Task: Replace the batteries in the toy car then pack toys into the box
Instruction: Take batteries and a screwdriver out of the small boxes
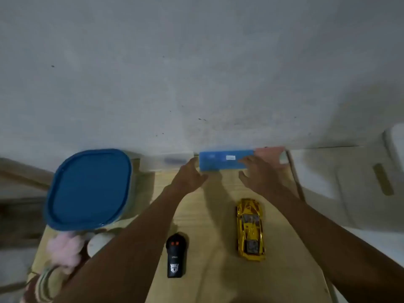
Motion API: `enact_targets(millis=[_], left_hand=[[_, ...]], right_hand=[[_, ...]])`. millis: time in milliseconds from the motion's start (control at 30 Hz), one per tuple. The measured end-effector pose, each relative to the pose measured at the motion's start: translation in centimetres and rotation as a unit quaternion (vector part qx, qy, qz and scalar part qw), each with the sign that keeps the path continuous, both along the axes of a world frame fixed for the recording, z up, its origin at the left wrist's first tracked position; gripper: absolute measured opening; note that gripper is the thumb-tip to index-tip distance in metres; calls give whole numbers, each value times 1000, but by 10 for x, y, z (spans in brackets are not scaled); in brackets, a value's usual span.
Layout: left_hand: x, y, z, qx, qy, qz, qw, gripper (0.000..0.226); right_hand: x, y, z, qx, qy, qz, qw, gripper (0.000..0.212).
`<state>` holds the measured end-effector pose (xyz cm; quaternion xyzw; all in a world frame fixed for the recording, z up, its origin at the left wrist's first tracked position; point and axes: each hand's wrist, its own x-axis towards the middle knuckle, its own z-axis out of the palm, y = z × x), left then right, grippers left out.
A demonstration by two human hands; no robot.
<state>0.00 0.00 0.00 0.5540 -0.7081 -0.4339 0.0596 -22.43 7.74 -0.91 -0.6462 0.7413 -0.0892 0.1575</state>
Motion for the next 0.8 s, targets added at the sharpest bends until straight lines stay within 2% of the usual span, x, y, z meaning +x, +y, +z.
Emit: enact_targets(millis=[133,233,333,467,533,633,800], left_hand=[[-13,-9,-20,13,42,44,998,63],[-21,-14,-30,13,57,65,996,61],[-24,-15,-39,-10,108,89,990,65],[-32,-8,-46,14,147,156,977,43],[-35,-1,-51,30,152,193,969,40],[-34,2,-64,3,156,206,966,40],[-34,5,-68,9,200,218,955,24]], right_hand=[[-5,-30,-16,6,53,101,993,56],[-8,-44,-26,10,112,148,983,56],[-10,-51,-28,-4,147,168,975,48],[-4,-59,-30,-12,195,187,963,41],[0,-61,-30,-9,220,194,956,40],[4,-65,-31,0,241,210,948,38],[11,-70,-31,11,247,211,946,36]])
